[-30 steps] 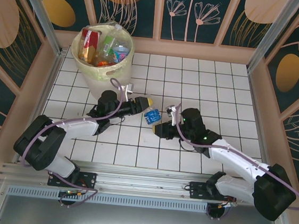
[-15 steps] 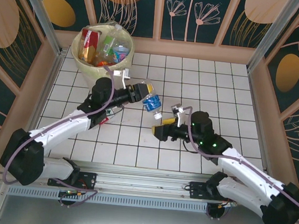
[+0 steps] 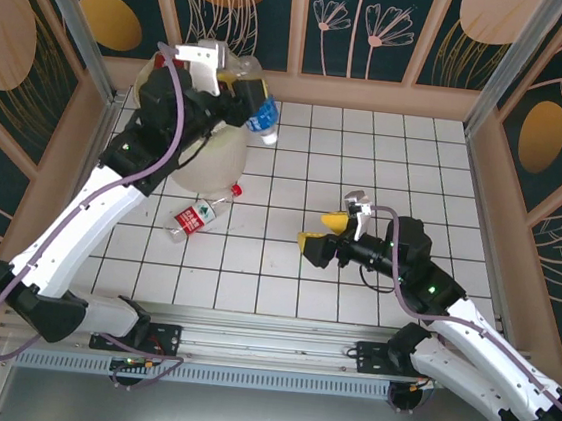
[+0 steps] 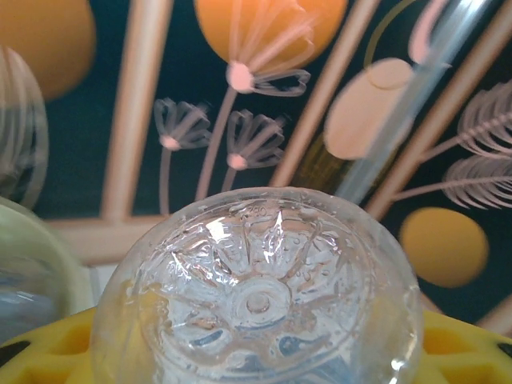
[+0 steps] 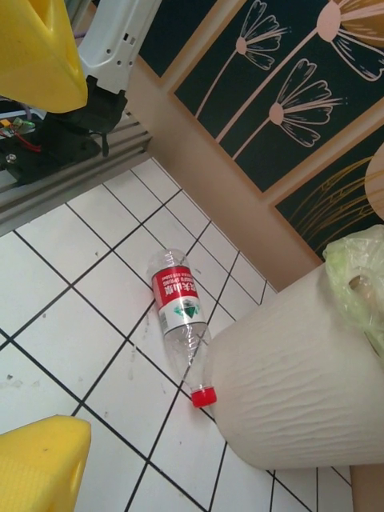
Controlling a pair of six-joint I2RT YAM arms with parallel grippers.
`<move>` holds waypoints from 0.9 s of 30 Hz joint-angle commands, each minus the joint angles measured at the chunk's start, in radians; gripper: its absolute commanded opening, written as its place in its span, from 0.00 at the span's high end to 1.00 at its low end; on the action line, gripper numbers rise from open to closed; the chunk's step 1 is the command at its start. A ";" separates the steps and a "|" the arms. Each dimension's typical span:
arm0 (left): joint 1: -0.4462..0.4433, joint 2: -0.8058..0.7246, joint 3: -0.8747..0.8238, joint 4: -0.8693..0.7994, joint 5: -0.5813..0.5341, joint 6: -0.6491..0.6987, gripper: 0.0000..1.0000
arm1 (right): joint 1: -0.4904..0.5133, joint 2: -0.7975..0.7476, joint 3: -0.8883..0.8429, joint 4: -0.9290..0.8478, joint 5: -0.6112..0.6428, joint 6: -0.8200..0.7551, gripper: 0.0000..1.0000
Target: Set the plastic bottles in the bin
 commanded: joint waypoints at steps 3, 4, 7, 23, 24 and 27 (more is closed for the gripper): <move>0.028 0.052 0.133 -0.188 -0.347 0.236 0.45 | 0.006 0.001 0.019 -0.041 0.049 -0.019 0.03; 0.038 0.062 0.154 -0.203 -0.375 0.256 0.45 | 0.004 0.000 0.018 -0.042 0.053 -0.019 0.03; 0.084 0.080 0.176 -0.223 -0.413 0.294 0.44 | 0.005 0.000 0.021 -0.049 0.064 -0.020 0.03; 0.273 0.337 0.283 -0.234 -0.465 0.436 0.39 | 0.005 0.011 0.015 -0.051 0.051 -0.003 0.03; 0.279 0.354 0.294 -0.240 -0.472 0.438 0.38 | 0.006 0.013 0.014 -0.048 0.048 -0.002 0.03; 0.293 0.420 0.342 -0.270 -0.482 0.439 0.37 | 0.007 0.022 0.009 -0.040 0.031 0.006 0.03</move>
